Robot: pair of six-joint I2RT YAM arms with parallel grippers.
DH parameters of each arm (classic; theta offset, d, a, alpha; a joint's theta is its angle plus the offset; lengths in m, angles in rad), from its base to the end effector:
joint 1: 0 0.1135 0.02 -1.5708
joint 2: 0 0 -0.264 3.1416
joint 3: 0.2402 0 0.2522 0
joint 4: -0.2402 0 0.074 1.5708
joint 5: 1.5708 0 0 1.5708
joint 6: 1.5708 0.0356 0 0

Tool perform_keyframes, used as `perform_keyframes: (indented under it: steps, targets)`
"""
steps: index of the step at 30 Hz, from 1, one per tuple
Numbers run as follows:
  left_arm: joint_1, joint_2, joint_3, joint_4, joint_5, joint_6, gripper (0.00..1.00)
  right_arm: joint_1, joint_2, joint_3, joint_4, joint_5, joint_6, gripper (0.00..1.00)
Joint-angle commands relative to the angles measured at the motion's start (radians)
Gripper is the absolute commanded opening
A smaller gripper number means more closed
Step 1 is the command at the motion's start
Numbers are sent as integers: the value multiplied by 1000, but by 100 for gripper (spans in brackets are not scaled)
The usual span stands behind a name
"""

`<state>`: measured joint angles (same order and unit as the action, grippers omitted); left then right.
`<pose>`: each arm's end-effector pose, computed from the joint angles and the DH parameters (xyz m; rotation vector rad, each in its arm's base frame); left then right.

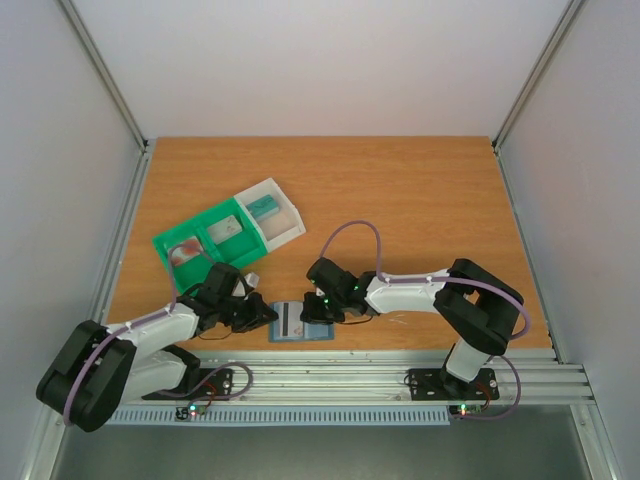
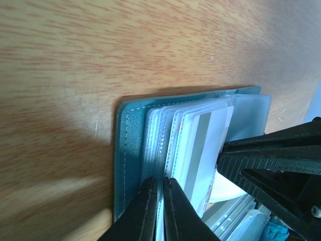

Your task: Take the credit cards out of the card holder

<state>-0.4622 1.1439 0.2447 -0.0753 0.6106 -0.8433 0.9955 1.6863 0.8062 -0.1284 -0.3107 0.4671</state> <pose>0.1413 -0.0932 0.1140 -0.2621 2.7803 -1.2148 0.1597 0.2662 0.1339 -0.8528 2.6679 0.8658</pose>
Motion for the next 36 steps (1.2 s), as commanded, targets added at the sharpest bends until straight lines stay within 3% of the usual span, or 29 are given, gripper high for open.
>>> perform_keyframes:
  steps: [1, 10, 21, 36]
  targets:
    - [-4, -4, -3, -29, -36, 33, 7, 0, -10, -24, 7, 45, 11, 10]
    - [-4, -3, -8, -16, -35, 26, 8, -3, -53, -60, 19, 65, 30, 8]
    - [-4, -13, -13, -16, -32, 18, 8, -4, -15, -65, 88, 4, 54, 17]
    - [-4, -31, -18, -24, -46, 13, 8, -25, -2, -99, 151, -26, 71, 11]
